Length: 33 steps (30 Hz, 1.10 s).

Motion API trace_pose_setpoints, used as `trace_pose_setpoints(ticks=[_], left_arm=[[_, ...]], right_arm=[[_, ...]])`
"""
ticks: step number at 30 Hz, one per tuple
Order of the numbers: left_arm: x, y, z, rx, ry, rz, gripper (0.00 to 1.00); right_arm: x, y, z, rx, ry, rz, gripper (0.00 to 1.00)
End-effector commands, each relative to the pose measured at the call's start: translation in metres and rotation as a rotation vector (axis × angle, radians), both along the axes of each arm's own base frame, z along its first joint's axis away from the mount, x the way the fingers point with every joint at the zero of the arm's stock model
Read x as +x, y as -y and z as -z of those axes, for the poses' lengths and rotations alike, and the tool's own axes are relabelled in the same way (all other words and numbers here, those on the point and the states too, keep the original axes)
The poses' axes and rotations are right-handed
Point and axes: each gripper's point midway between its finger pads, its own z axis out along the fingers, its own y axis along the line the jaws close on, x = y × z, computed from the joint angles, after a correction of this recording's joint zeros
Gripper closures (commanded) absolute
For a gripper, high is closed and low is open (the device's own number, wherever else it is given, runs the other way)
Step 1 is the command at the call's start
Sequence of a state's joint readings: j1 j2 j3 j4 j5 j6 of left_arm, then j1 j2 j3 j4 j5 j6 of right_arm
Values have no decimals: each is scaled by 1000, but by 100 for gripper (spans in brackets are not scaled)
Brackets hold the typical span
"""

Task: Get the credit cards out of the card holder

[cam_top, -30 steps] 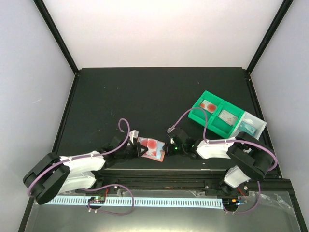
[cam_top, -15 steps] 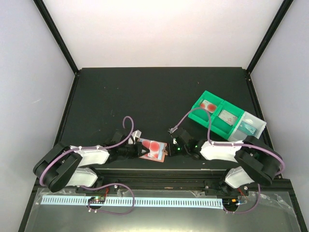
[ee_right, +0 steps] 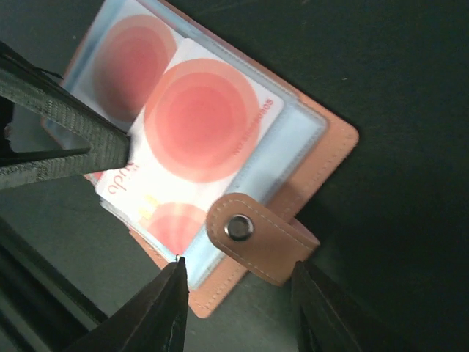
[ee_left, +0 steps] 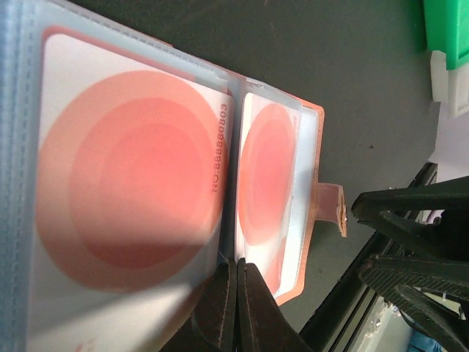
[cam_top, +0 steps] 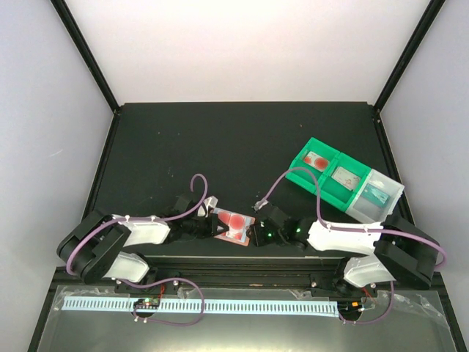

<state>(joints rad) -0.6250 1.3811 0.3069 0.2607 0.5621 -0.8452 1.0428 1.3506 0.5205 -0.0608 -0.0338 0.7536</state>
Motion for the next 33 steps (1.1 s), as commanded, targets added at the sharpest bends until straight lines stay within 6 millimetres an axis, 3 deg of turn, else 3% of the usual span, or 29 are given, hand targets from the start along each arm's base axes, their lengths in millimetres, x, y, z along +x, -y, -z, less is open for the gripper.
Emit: trace_pose_setpoints(ticks=[1,7,10,12,17,19,33], left_arm=[[3,0,2,14,0,11,99],[2,5,-2,-16,-6,23,98],[2,4,-1,-13,-3,24,98],[1,2,0,-10,0,25,98],[1,-2,1,-8,6,16,99],[2,-3,0,-13,7,13,99],[-1,-2,0,-53,5,27,98]], right_arm=[[18,20,-11,-126,128,70,56],[14,2,4,-126,100,-11,52],[17,4,12,-167,94,4,54],[21,10,12,-197,114,24,61],[29,27,10,-246,177,63,93],[30,31,12,-259,187,71,99],[32,38,14,-258,214,96,99]])
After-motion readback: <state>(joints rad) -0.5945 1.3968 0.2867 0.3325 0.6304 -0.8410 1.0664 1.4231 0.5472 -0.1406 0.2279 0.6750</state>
